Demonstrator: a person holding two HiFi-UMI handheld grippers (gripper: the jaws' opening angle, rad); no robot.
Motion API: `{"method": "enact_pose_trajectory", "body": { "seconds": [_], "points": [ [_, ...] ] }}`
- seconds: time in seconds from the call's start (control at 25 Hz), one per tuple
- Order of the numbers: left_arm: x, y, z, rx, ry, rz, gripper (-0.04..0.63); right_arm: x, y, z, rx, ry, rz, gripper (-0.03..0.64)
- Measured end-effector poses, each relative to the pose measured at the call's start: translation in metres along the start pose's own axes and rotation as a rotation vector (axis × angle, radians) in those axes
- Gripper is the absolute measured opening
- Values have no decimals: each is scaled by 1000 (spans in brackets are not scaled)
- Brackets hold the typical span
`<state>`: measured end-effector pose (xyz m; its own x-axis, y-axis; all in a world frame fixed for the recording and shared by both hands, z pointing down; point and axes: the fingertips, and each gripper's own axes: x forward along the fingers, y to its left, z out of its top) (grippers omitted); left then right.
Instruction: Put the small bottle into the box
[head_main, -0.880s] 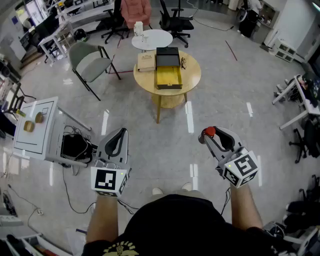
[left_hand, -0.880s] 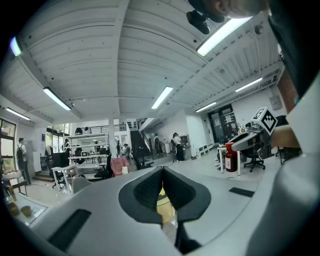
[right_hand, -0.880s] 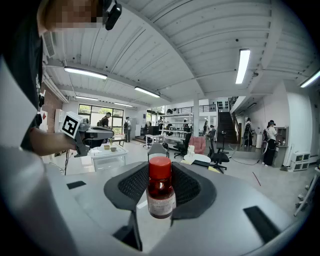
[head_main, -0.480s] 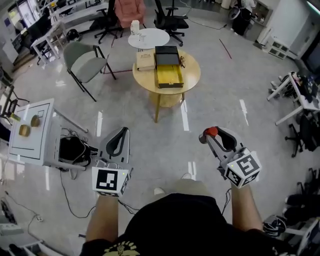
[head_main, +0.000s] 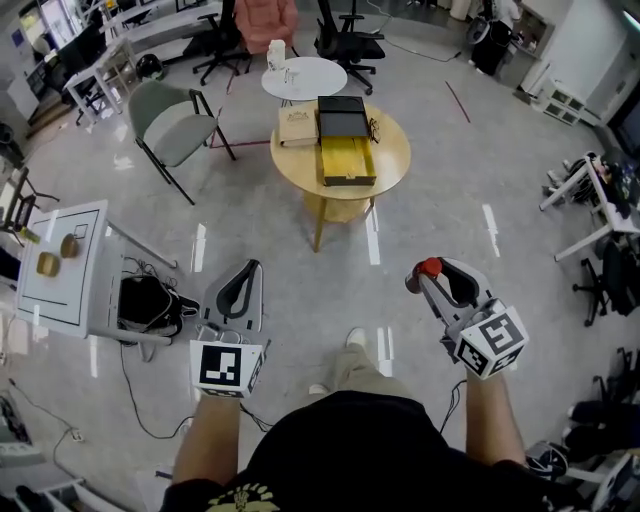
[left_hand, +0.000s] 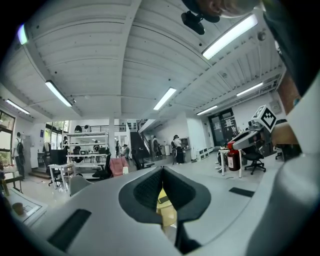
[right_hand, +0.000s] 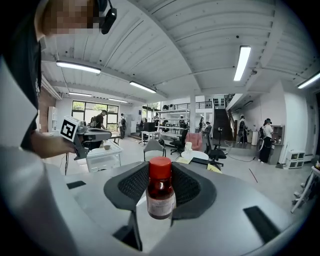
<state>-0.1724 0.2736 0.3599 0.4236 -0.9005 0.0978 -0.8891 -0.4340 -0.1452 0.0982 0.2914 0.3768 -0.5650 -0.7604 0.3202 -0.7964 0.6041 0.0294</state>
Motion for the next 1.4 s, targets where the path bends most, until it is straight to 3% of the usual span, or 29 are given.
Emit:
{"method": "enact_pose_trajectory", "body": {
  "seconds": [0.24,0.56,0.96,1.4],
  "points": [
    [38,7,-2,30,27,-20,18,40,-25,9,9,-8,47,150],
    [95,14,5,-8,25,-6,18,72,-68,14,21,3,75,150],
    [167,-2,1,-1,87,-47,18,98,-126,10,50,15,109,150],
    [227,7,28,-26,59,24,18,118,-182,28,42,-8,196,150]
  ]
}}
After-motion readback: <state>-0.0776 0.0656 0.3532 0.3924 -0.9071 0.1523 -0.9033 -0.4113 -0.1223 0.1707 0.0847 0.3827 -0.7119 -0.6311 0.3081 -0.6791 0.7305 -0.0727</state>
